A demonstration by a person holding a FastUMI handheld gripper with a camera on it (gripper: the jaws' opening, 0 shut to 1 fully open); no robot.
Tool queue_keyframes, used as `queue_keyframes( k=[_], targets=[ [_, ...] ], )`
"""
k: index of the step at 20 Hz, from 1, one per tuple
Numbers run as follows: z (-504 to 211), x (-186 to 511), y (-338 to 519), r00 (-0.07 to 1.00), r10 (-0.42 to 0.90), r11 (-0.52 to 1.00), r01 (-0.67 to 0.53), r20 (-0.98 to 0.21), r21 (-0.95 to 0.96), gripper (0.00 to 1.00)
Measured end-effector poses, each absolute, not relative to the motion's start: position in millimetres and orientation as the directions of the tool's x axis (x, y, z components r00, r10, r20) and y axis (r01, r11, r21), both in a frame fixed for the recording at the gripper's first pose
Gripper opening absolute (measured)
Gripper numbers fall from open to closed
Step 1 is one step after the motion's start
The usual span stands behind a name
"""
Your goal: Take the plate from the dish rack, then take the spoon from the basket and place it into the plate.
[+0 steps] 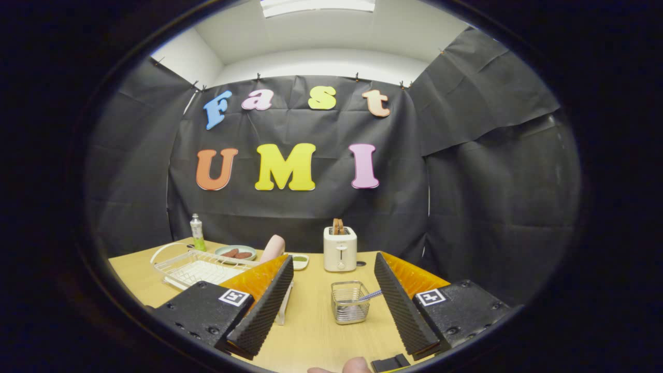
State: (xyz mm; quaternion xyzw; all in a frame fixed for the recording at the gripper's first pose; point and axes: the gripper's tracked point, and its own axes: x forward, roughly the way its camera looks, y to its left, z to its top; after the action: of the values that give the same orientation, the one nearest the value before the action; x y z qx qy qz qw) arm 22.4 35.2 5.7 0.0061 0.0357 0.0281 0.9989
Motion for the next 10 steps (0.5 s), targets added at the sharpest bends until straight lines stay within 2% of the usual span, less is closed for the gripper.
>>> queue_keyframes(
  k=[6,10],
  targets=[
    [27.6,50.7,54.8,0.985,0.106,0.994,-0.105,-0.133,0.012,1.00],
    [37.6,77.3,87.2,0.942,0.208,0.978,-0.209,-0.264,0.024,1.00]
  ],
)
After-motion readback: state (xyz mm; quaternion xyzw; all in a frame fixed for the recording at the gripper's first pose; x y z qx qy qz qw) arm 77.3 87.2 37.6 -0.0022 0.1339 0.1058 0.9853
